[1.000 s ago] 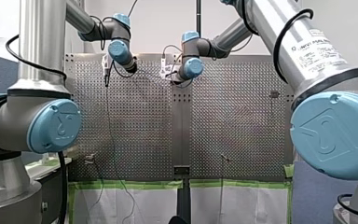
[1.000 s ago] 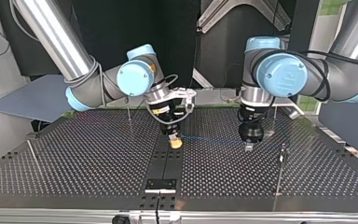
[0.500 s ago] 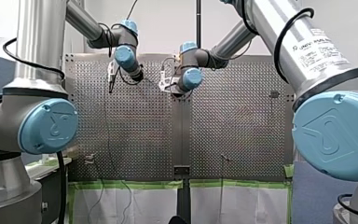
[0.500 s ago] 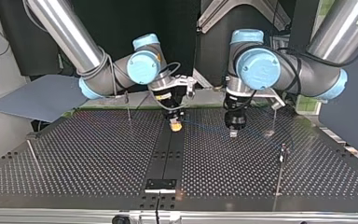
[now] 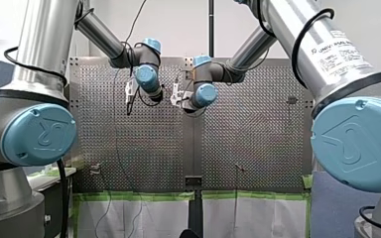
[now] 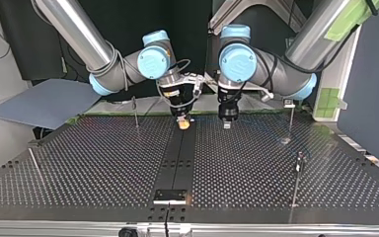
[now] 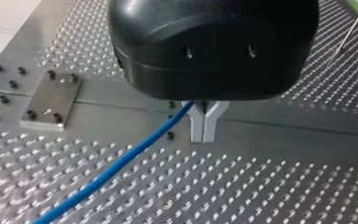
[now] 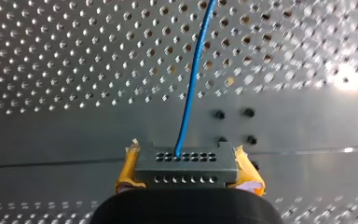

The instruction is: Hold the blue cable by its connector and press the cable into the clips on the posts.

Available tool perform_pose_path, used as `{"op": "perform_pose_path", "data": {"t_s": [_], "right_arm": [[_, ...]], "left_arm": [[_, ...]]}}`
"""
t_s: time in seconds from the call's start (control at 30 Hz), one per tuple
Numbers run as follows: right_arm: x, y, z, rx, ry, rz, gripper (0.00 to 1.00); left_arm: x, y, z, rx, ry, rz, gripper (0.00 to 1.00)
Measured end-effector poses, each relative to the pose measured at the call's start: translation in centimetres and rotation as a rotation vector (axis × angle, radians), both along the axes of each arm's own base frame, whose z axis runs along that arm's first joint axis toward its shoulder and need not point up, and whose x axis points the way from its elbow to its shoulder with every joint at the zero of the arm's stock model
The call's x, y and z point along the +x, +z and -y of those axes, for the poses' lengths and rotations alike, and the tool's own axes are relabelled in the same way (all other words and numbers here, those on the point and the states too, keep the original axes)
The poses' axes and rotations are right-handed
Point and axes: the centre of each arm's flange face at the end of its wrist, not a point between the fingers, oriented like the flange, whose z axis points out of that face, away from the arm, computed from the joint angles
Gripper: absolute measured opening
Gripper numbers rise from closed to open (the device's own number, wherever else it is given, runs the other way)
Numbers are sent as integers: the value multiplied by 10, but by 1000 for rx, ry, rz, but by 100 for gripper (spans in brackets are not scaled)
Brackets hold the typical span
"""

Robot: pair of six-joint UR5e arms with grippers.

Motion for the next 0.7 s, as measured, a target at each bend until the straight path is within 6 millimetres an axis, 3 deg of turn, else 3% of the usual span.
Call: {"op": "perform_pose_path", "data": {"t_s": [0.37, 0.7], "right_arm": [[-19, -34, -2, -19, -81, -24, 0], [-38, -62, -5, -26, -131, -34, 0]], "left_arm": [[-19, -35, -2, 4, 21, 1, 0], [-20, -84, -1, 31, 8, -32, 0]]}}
